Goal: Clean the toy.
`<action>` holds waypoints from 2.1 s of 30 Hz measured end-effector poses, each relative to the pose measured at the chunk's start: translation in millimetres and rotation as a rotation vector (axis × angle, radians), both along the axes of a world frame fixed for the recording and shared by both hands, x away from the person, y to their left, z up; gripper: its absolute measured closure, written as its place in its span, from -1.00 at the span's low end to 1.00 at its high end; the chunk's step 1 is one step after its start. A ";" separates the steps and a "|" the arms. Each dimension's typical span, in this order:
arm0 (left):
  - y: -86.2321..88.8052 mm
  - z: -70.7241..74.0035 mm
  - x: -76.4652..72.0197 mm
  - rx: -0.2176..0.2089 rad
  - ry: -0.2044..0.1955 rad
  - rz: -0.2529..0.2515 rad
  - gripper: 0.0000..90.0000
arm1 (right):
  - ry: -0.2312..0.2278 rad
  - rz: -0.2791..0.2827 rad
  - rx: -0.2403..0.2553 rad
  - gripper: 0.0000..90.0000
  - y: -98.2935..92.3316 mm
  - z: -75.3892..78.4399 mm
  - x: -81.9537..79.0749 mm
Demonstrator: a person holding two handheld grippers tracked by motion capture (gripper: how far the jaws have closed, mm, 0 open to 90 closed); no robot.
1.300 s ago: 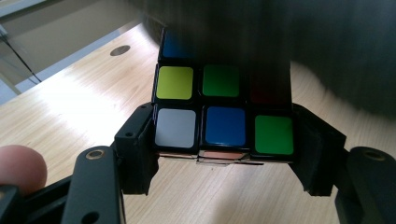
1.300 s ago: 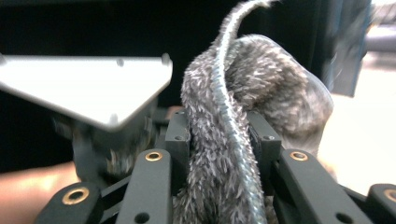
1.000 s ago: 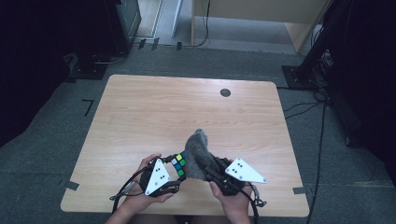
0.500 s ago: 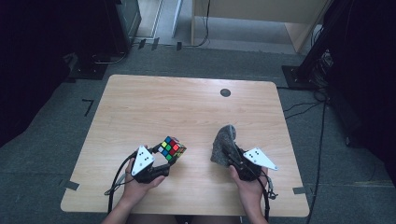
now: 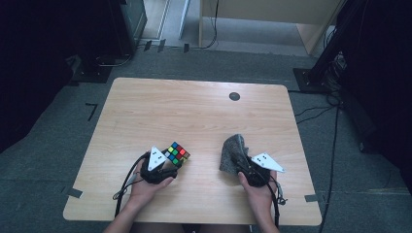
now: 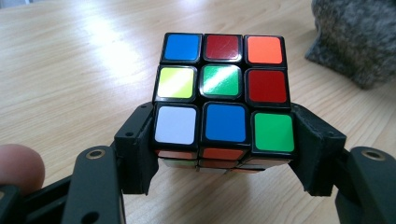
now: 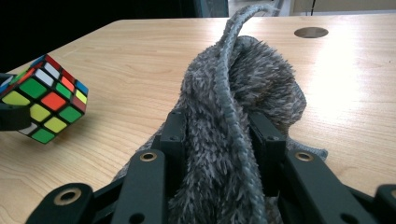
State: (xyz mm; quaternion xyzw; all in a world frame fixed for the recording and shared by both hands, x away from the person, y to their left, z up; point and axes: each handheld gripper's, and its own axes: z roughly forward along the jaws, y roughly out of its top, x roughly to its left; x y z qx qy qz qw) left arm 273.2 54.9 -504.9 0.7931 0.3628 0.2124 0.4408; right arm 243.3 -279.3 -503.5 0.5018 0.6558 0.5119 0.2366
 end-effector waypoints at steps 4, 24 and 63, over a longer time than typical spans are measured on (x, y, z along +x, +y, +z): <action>-4.2 -4.0 1.5 0.010 0.030 0.001 -0.24 | 0.003 0.006 0.000 0.44 0.0 -0.7 0.8; -11.3 -8.0 12.9 0.048 0.137 0.062 -0.24 | -0.001 -0.012 0.006 0.44 -6.4 1.4 0.4; 73.6 28.9 -10.9 -0.127 0.126 0.217 -0.78 | 0.079 0.023 -0.094 -1.00 -10.8 21.4 -4.6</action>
